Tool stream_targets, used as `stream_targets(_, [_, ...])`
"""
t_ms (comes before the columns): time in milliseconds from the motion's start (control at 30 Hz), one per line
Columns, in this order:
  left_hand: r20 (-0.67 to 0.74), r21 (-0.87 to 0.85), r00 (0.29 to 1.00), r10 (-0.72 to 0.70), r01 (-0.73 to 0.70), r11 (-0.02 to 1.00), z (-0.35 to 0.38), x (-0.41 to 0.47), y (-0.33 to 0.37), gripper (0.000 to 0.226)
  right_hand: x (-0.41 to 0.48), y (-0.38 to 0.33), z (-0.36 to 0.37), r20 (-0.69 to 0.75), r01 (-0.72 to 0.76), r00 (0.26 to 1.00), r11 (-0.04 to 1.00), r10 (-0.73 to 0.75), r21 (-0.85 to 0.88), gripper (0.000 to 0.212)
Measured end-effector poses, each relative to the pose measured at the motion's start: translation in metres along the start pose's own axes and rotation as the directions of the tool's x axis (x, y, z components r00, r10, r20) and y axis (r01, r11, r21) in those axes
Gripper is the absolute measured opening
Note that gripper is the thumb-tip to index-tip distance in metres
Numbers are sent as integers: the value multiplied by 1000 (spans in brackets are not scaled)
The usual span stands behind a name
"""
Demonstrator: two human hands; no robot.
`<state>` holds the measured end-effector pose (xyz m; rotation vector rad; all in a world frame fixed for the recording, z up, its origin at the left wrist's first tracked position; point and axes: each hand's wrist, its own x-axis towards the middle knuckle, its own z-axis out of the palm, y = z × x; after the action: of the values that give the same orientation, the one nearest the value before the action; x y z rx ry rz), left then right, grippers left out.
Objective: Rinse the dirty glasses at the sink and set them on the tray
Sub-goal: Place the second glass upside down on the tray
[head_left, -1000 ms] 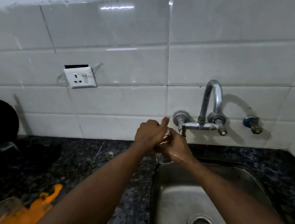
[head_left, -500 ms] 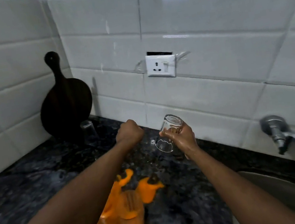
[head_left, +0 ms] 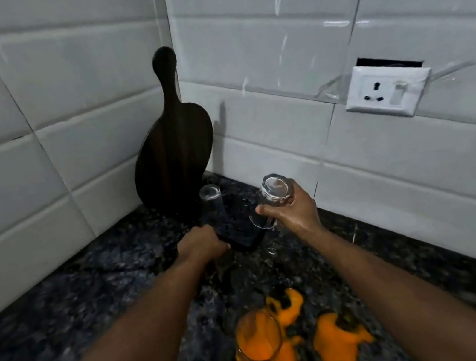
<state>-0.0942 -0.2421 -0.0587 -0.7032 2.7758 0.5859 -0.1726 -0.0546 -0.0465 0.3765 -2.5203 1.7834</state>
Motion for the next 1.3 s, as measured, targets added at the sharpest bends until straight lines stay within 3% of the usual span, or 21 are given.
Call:
stream_targets(100, [62,51,997,41,-44,998,20,15,-11,82,24,6,24,8,14,1000,1000,-14,-25,67])
stream_targets(233, [99,89,995,28,-37,995,27,31,-13,88,59,12,49,39,26,999,999,-25,-34,71])
stream_targets(467, [80,64,997,11,-16,998,30,54,-6,81,114,19,83,73,46,996,997,-42,-59,72])
stream_targets(733, [117,58,992,-52,45,997,29,62,1,78,130,28,94,209,72,977,983,-36,-169,74])
stream_targets(933, [65,67,997,-45,40,997,31,68,5,58,136,34,106,253,92,967,973,-36,-212,71])
stream_targets(1300, [59,108,995,-76,70,992,32,70,11,56,139,35,112,248,-65,958,951,144,-303,80])
